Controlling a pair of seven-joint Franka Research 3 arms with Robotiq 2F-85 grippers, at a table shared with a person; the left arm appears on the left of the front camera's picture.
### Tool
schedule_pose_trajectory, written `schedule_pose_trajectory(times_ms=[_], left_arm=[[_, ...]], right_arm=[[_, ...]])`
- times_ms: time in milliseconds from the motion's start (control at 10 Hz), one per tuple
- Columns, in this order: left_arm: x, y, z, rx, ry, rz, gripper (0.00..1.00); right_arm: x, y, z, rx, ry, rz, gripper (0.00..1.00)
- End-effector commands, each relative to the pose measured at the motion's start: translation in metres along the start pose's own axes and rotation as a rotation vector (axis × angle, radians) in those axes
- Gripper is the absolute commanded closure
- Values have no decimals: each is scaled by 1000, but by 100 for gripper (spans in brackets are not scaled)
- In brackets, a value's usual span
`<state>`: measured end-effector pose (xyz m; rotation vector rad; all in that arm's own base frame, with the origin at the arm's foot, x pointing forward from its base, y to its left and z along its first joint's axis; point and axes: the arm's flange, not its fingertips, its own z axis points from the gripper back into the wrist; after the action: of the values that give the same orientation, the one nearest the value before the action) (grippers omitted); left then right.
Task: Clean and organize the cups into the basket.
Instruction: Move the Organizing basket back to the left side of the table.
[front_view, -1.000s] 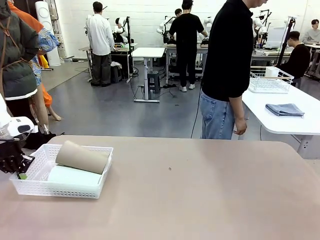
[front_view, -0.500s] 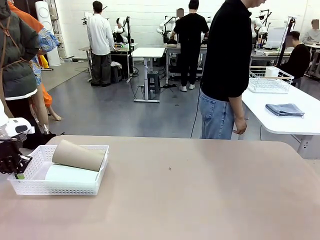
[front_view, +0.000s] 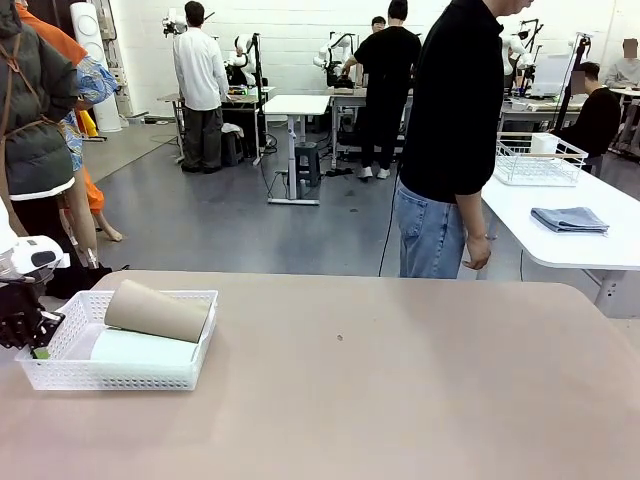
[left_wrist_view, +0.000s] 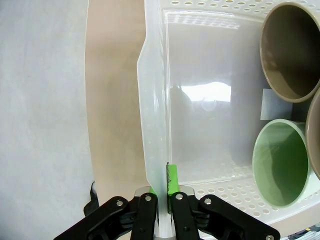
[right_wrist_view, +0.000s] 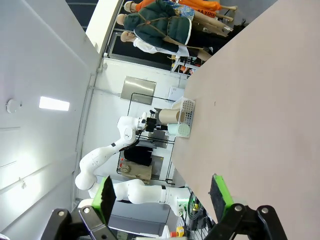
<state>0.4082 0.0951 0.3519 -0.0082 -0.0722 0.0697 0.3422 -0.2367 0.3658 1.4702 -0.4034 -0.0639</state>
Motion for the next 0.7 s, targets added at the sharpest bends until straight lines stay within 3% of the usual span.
schedule_pose_trajectory(times_ms=[0,200,300,400,500,600], left_arm=[[1,2,-1,-6,1,-15,96],[-2,9,0,11,-25,-53,96],[-1,13,0,-11,-19,-57,42],[-2,15,1,-11,-23,-58,36],[-1,16,1,3,-35,-57,0],[0,17,1,13,-44,-48,0]], right_arm=[[0,2,-1,-4,11,-13,0],[0,2,-1,-4,11,-13,0],[0,2,-1,-4,11,-13,0],[0,2,-1,-4,11,-13,0],[0,2,-1,-4,11,-13,0],[0,2,-1,-4,11,-13,0]])
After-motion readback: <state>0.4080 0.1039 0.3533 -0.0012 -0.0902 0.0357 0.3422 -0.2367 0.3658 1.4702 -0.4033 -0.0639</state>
